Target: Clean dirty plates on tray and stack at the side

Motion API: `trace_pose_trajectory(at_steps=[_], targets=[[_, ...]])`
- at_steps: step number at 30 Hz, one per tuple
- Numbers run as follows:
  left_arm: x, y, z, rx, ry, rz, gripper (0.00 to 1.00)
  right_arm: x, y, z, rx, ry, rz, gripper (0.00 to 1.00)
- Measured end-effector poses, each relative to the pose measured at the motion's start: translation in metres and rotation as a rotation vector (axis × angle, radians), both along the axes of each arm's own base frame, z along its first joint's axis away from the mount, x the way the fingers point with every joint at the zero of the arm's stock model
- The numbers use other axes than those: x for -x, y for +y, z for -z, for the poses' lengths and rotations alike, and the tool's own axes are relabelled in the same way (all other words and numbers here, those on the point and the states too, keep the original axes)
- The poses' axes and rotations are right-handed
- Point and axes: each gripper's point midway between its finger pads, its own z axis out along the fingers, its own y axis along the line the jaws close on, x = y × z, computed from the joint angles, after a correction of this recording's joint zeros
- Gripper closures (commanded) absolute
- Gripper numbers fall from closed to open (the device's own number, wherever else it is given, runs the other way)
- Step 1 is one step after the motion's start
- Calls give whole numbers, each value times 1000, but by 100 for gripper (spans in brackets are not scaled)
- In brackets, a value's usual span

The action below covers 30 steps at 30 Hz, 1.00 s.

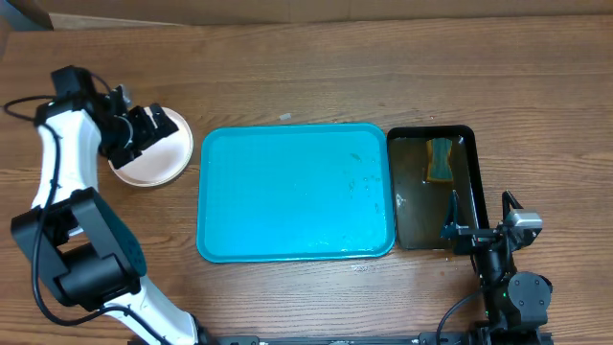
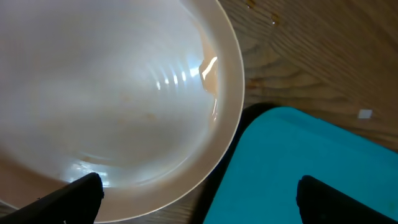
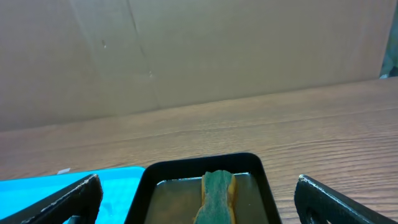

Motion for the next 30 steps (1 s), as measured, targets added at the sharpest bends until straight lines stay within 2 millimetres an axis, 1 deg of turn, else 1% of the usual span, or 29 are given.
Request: trace_pose_trajectory(at_steps=[2,4,5,7,9,10,12,14,17,21,24,25,28,29,30], targets=[[-2,-11,0,-40,9,33,0,0,0,0,0,0,0,0],[-5,-28,-6,-85,2,79,0,0,0,0,0,1,0,0],[-7,-40,-14,-105,-14,108,0,0,0,0,0,0,0,0],[-10,-63,-36,-142,-66,163,0,0,0,0,0,0,0,0],[-9,-86,-65,-166,-140,213,0,0,0,0,0,0,0,0],[-7,-96,-84,-175,-186,232,0,0,0,0,0,0,0,0],[0,-107,-122,-195,-282,251,0,0,0,0,0,0,0,0],[11,-110,-158,-216,-373,247,0,0,0,0,0,0,0,0],[33,-110,-210,-249,-509,230,0,0,0,0,0,0,0,0],[66,-111,-263,-280,-660,211,0,0,0,0,0,0,0,0],[90,-112,-292,-299,-747,199,0,0,0,0,0,1,0,0],[101,-111,-299,-308,-765,193,0,0,0,0,0,0,0,0],[129,-111,-306,-323,-787,181,0,0,0,0,0,0,0,0],[143,-111,-304,-326,-790,179,0,0,0,0,0,0,0,0],[150,-111,-304,-329,-796,176,0,0,0,0,0,1,0,0]])
